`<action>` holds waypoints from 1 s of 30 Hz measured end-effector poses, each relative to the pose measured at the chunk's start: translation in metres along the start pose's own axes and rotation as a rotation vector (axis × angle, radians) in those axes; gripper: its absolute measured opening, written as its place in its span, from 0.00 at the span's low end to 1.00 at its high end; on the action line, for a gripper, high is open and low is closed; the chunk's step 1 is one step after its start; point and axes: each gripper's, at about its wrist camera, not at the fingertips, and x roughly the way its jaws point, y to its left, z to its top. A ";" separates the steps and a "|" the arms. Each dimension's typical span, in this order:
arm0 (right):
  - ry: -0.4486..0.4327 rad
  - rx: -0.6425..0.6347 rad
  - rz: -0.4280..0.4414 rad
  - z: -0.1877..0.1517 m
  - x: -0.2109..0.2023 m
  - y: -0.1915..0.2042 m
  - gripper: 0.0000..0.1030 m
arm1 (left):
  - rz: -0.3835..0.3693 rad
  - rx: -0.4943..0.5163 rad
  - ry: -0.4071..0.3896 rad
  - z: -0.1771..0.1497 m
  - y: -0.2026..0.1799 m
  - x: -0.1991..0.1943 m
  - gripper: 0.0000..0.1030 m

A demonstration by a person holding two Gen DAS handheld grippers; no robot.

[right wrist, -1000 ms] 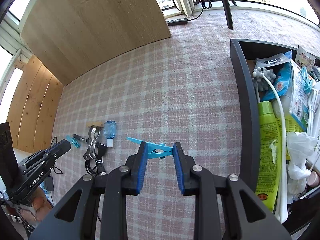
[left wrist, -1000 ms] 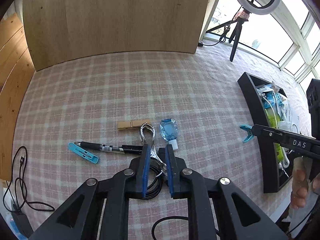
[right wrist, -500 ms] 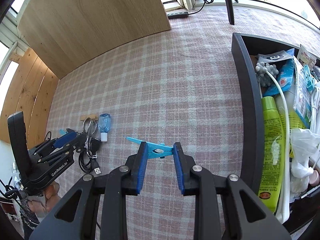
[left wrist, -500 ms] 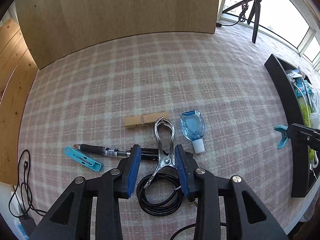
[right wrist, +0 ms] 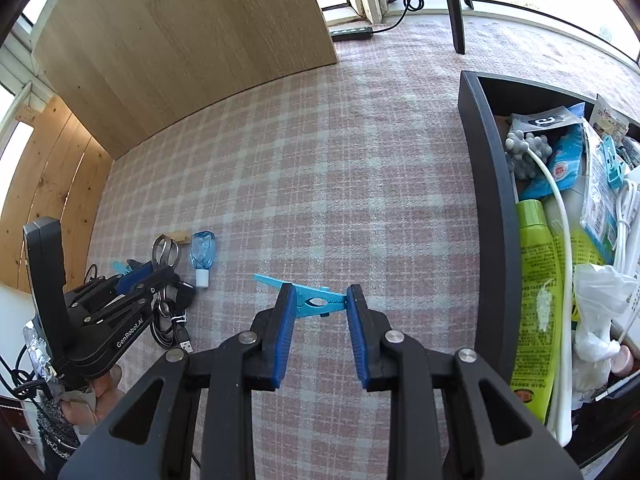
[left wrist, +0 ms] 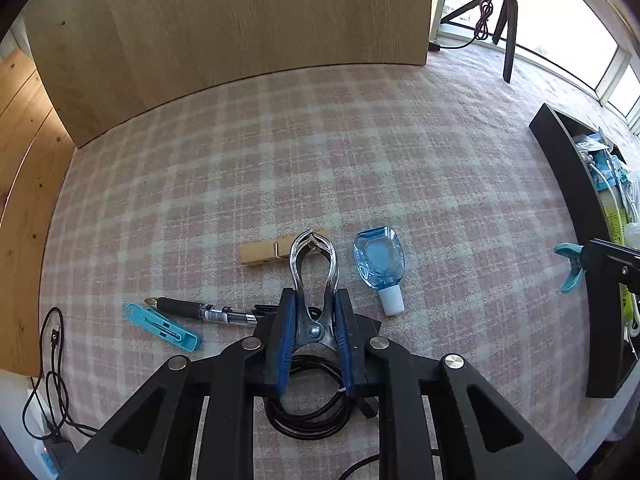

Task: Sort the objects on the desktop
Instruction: 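Grasp the metal clip with the left gripper while the right holds the clothespin, then carry the clip and clothespin over the black tray and open both grippers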

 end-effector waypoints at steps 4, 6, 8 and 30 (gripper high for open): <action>-0.022 0.003 0.007 0.004 -0.009 -0.001 0.25 | -0.009 -0.013 -0.039 0.002 0.002 -0.024 0.17; -0.034 0.004 0.010 0.006 -0.014 -0.002 0.25 | -0.016 -0.021 -0.054 0.004 0.005 -0.035 0.17; -0.048 0.003 0.013 0.009 -0.020 -0.004 0.25 | -0.025 -0.015 -0.074 0.007 0.001 -0.048 0.17; -0.205 0.150 -0.082 0.049 -0.131 -0.183 0.25 | -0.250 0.184 -0.191 0.098 -0.242 -0.089 0.17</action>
